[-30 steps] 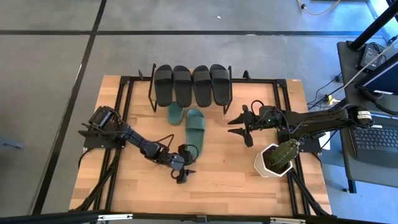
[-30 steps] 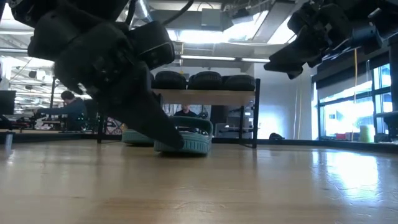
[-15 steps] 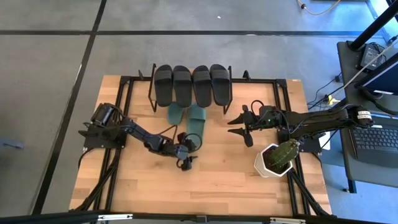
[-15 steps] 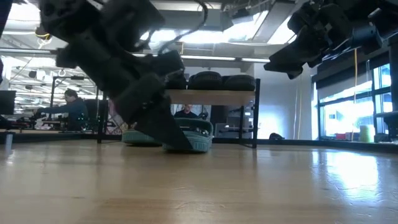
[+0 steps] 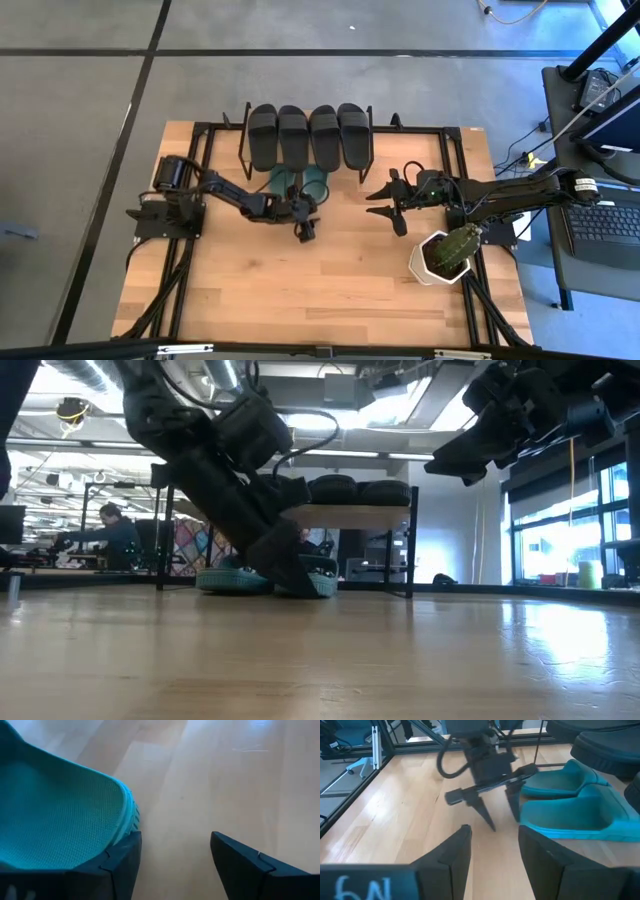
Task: Pick and place slides into the shelf
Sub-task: Put the green slide under the shelf, then return to Home Position
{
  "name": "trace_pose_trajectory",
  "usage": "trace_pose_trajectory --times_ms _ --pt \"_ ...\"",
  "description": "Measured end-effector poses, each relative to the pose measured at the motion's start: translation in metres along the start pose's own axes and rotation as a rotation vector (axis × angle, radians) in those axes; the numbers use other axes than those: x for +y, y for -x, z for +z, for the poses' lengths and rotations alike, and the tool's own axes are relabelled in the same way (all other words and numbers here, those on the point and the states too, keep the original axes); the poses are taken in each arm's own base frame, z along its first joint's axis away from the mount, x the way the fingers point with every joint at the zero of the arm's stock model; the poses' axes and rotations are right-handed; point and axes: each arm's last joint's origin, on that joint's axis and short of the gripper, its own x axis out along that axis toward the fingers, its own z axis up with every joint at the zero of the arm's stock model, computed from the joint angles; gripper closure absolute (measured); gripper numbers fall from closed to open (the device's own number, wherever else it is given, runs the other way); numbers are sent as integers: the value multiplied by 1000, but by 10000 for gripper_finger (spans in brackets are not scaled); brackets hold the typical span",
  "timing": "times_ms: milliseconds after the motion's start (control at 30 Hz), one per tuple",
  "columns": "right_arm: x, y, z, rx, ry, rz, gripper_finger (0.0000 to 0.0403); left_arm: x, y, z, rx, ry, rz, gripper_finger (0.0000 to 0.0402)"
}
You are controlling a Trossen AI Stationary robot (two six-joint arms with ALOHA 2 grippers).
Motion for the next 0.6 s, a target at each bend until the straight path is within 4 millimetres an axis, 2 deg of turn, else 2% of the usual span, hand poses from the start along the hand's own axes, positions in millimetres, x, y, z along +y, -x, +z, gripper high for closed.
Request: trace_pose_trajectory --times_ms 200,300,433,600 --pt "0 0 0 0 0 0 238 2 -1 1 12 5 -74 172" --pt "0 0 0 -2 9 0 238 -6 9 6 -13 -11 -100 172" --pt "1 4 4 -29 28 0 238 -14 41 22 -60 -35 -169 172" --pt "2 14 11 -85 36 0 238 -6 95 47 -159 -39 -217 172"
